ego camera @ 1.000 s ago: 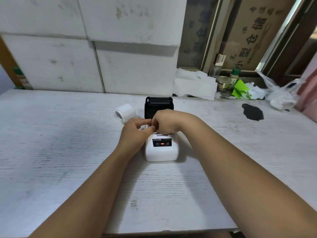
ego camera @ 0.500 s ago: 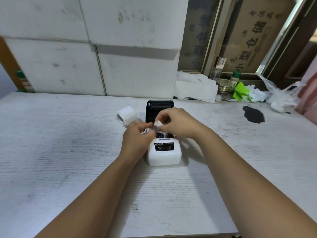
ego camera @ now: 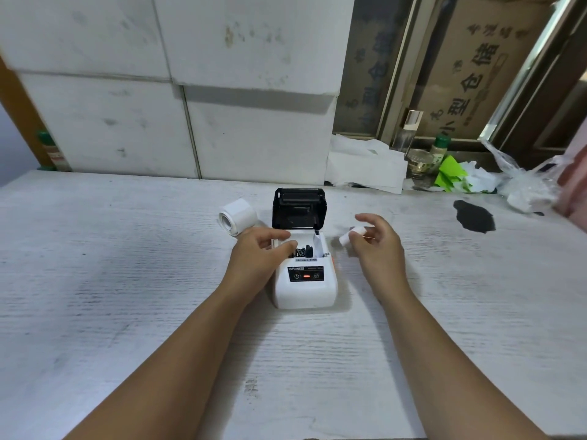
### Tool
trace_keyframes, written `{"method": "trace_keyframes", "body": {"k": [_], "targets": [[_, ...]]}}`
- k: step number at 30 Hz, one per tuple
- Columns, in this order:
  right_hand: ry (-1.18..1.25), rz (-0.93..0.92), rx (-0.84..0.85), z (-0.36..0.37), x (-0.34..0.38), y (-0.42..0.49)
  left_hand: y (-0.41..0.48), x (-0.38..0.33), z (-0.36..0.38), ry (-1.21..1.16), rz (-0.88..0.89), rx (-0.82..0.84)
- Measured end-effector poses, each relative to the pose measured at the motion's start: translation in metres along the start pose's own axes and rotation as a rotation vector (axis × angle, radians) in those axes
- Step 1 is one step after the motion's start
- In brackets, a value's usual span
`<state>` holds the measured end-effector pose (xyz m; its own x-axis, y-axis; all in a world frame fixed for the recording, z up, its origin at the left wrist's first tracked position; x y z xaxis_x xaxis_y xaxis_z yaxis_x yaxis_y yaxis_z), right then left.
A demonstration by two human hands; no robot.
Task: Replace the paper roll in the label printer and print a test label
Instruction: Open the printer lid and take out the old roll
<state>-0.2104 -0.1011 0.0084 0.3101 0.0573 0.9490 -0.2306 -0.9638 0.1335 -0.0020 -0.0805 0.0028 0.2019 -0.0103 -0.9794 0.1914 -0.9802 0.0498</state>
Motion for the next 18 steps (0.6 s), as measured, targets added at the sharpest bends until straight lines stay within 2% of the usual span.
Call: {"method": "trace_keyframes", "body": {"k": [5,9,18], "targets": [[-0.072,0.063,0.048,-0.009,-0.007,0.006,0.001,-0.001,0.001,0.03,0.031,-0.024],[-0.161,0.023,0.102,-0.015,-0.009,0.011,0.002,-0.002,0.001,0.049,0.043,-0.025],[-0.509,-0.068,0.095,-0.014,-0.015,0.011,0.001,-0.002,0.002,0.087,0.071,-0.037]]}}
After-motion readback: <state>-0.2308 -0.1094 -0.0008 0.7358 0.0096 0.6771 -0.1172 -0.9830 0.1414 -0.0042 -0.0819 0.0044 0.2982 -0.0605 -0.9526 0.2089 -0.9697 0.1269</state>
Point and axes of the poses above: each hand's wrist, its own y-axis towards the middle knuckle, its own z-axis out of the palm, x = y × z, the point moved 5 cm from there along y, towards the middle knuckle, and after that the axes turned 3 degrees about -y, right-handed, at the moved point
